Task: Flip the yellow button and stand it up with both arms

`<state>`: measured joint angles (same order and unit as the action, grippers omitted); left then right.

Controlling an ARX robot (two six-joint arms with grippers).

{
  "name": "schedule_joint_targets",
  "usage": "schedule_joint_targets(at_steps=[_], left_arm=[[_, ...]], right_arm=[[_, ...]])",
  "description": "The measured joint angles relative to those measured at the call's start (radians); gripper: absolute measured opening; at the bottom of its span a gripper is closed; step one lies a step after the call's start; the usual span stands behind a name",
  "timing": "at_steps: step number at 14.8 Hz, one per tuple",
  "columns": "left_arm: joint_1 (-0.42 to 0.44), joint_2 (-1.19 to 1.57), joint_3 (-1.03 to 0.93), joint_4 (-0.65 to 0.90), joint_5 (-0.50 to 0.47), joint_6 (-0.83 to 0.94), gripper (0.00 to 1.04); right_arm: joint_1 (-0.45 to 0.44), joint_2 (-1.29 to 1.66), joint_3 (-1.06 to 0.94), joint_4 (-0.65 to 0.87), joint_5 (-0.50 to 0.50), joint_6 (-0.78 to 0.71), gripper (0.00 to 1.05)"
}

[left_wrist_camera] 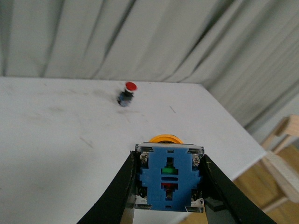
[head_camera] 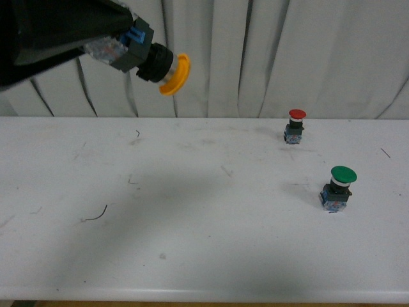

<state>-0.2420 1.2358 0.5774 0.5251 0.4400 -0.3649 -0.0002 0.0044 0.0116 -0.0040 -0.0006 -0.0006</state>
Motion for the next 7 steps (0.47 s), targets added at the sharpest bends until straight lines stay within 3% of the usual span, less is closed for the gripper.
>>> schedule_joint_targets(at_steps=[3, 6, 7], left_arm=[[0.018, 0.07, -0.122, 0.317, 0.208, -0.266, 0.32], [0.034, 0.259, -0.159, 0.726, 0.202, -0.591, 0.32], [0.02, 0.302, -0.154, 0.764, 0.185, -0.673, 0.32]], right_arm=[[0.0, 0.0, 0.0, 0.0, 0.0, 0.0, 0.98], [0.0, 0.0, 0.0, 0.0, 0.0, 0.0, 0.98], [0.0, 0.0, 0.0, 0.0, 0.0, 0.0, 0.98]])
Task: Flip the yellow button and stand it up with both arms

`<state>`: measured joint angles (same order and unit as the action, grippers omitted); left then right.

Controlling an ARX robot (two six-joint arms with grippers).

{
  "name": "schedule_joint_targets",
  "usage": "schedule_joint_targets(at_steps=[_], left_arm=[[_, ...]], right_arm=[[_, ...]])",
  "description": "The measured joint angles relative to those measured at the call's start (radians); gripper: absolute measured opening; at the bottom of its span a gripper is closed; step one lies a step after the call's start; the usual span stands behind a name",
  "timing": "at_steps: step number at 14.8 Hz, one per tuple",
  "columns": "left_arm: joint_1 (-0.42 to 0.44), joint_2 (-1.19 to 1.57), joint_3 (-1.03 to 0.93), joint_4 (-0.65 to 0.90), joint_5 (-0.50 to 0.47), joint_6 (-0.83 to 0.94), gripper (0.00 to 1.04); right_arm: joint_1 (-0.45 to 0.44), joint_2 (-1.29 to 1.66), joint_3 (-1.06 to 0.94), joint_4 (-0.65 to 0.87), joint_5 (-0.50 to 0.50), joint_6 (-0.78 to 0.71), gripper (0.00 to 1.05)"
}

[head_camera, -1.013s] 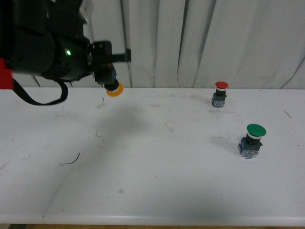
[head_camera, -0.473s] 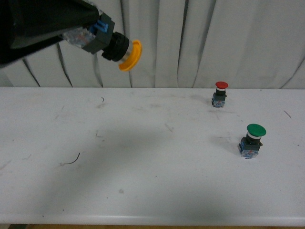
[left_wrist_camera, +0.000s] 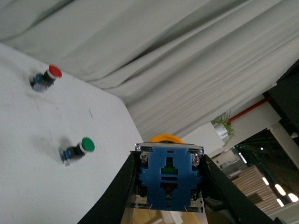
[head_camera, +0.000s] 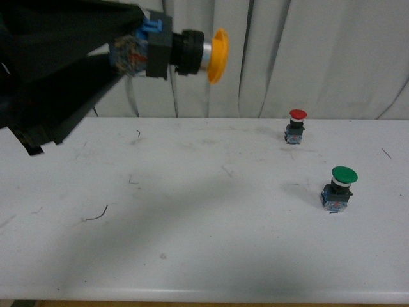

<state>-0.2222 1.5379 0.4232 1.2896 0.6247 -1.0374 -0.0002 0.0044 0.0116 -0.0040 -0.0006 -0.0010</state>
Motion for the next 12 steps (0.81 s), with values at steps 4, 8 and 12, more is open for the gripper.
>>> schedule_joint_targets(at_steps=[4, 8, 12], left_arm=[[-0.067, 0.066, 0.006, -0.004, -0.039, -0.155, 0.32], [-0.08, 0.066, 0.06, -0.003, -0.06, -0.17, 0.32], [-0.089, 0.1, 0.079, -0.006, -0.074, -0.158, 0.32]], right_arm=[[0.0, 0.0, 0.0, 0.0, 0.0, 0.0, 0.98], [0.0, 0.0, 0.0, 0.0, 0.0, 0.0, 0.98], [-0.187, 0.538, 0.05, 0.526, -0.069, 0.145, 0.98]])
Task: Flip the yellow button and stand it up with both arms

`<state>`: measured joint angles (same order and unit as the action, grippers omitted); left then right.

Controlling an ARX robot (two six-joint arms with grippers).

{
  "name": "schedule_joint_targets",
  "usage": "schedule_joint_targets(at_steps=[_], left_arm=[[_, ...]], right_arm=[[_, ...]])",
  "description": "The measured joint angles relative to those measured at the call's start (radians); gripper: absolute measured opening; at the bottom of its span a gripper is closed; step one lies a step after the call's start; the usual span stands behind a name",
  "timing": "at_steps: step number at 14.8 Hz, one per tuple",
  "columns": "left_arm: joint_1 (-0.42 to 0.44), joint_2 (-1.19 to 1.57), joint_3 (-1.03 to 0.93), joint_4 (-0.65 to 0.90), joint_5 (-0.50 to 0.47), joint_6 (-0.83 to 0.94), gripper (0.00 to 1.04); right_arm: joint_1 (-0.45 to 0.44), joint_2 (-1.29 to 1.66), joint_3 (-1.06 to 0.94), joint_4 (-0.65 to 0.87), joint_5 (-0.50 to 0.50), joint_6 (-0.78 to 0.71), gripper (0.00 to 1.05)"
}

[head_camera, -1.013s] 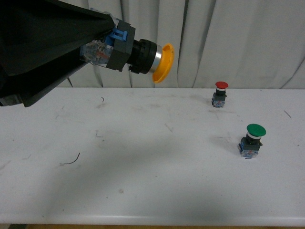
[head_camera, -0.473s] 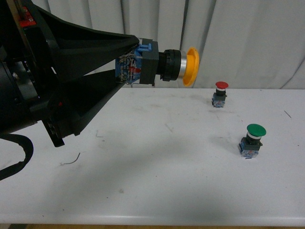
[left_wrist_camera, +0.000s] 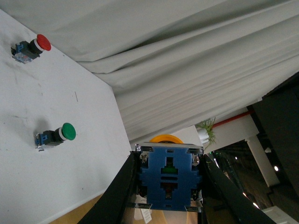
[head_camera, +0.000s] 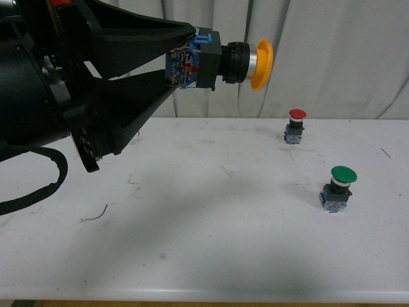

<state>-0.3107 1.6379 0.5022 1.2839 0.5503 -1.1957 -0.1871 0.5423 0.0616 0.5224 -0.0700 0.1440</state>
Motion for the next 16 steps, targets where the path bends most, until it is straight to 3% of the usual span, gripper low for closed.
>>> schedule_joint_targets(at_steps=[3, 6, 10, 12, 16], left_arm=[[0.0, 0.032, 0.027, 0.001, -0.016, 0.0, 0.32], [0.014, 0.075, 0.038, -0.001, -0.02, 0.0, 0.32], [0.027, 0.082, 0.04, 0.0, -0.015, -0.002, 0.32], [0.025, 0.082, 0.04, 0.0, -0.01, -0.001, 0.32], [0.024, 0.082, 0.042, 0.0, -0.008, -0.001, 0.32]], right_arm=[[-0.008, 0.605, 0.309, 0.463, -0.098, 0.049, 0.98], [0.077, 0.978, 0.569, 0.505, -0.175, 0.116, 0.98], [0.314, 0.913, 0.432, 0.766, -0.523, 0.376, 0.98], [0.383, 0.975, 0.352, 0.761, -0.671, 0.542, 0.98], [0.375, 1.108, 0.394, 0.759, -0.663, 0.788, 0.98]])
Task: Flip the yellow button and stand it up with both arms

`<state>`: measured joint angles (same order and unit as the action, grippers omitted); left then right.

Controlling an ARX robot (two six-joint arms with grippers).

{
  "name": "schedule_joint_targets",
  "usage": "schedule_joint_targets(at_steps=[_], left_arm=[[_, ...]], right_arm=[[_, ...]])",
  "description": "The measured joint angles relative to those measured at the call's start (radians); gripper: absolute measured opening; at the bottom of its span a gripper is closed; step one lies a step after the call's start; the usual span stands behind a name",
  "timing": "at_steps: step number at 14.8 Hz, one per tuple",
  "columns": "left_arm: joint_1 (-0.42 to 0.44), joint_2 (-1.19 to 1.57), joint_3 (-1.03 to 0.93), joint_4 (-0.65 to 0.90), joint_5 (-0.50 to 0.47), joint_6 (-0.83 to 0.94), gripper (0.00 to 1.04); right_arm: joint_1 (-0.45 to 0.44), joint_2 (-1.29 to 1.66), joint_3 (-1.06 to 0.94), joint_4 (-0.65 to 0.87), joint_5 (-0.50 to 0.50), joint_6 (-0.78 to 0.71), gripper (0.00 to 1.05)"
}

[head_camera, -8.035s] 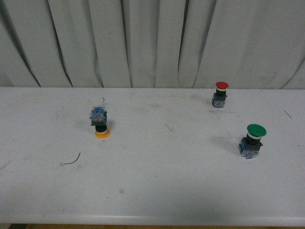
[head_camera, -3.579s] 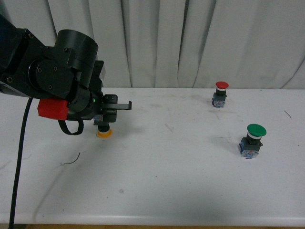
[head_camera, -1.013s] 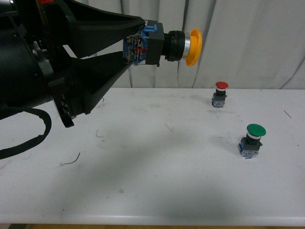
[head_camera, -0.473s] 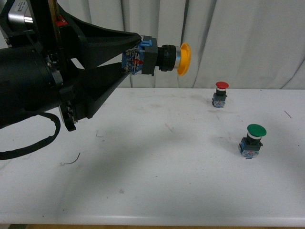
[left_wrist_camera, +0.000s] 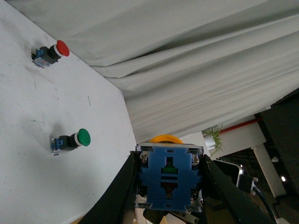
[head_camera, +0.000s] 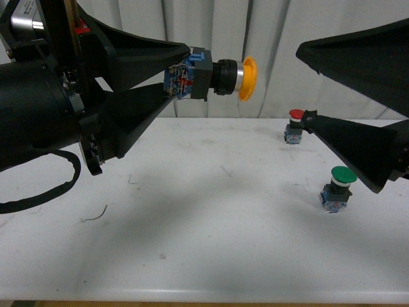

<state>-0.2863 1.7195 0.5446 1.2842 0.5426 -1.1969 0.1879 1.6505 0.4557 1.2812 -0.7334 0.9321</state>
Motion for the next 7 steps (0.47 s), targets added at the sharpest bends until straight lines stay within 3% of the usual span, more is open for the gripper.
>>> schedule_joint_targets(at_steps=[7], left_arm=[[0.001, -0.013, 0.0, 0.0, 0.0, -0.001, 0.32]], right_arm=[[0.029, 0.114, 0.18, 0.003, 0.035, 0.075, 0.98]])
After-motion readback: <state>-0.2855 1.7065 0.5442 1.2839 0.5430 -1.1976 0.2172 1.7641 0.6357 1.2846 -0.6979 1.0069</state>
